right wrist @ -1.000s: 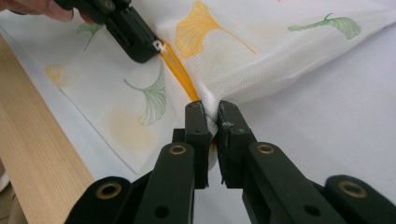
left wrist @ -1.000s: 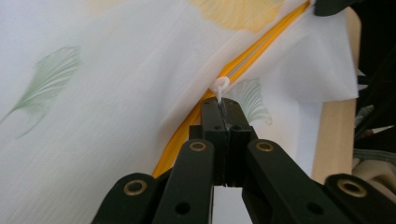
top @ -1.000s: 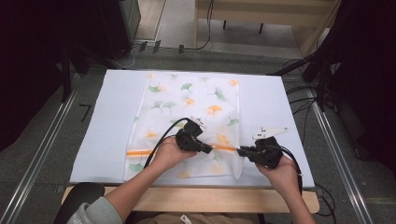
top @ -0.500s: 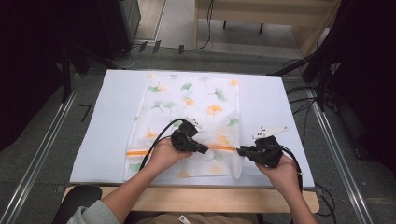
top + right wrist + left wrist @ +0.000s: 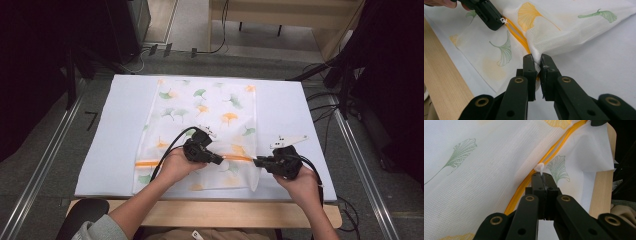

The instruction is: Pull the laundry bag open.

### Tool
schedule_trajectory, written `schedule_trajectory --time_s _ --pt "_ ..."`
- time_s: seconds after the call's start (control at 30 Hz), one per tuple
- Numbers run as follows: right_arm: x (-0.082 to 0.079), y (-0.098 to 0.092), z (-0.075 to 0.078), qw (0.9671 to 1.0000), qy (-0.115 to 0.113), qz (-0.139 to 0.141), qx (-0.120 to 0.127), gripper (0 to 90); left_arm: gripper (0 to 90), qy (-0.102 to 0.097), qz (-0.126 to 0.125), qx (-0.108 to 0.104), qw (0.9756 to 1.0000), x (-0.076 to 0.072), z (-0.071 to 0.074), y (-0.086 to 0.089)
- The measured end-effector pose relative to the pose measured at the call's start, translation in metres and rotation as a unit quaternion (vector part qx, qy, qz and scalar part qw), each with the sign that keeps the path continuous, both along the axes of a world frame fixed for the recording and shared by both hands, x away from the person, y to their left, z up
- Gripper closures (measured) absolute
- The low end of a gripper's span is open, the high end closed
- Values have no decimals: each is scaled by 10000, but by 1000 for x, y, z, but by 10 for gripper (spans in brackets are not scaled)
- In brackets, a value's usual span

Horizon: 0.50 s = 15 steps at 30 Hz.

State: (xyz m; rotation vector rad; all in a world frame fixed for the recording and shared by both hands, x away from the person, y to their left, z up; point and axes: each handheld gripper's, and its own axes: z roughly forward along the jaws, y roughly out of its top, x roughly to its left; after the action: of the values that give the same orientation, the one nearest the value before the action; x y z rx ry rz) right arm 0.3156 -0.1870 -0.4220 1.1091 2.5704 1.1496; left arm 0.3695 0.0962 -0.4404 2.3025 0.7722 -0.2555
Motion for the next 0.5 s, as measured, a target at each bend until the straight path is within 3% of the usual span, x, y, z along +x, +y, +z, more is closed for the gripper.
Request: schedule_trajectory --time_s 0.13,0.5 --pt "0 0 -1 10000 14 -4 -13 856 900 17 20 -35 10000 0 0 0" --pt "0 0 -1 10000 17 20 -12 856 900 131 96 116 9998 2 0 11"
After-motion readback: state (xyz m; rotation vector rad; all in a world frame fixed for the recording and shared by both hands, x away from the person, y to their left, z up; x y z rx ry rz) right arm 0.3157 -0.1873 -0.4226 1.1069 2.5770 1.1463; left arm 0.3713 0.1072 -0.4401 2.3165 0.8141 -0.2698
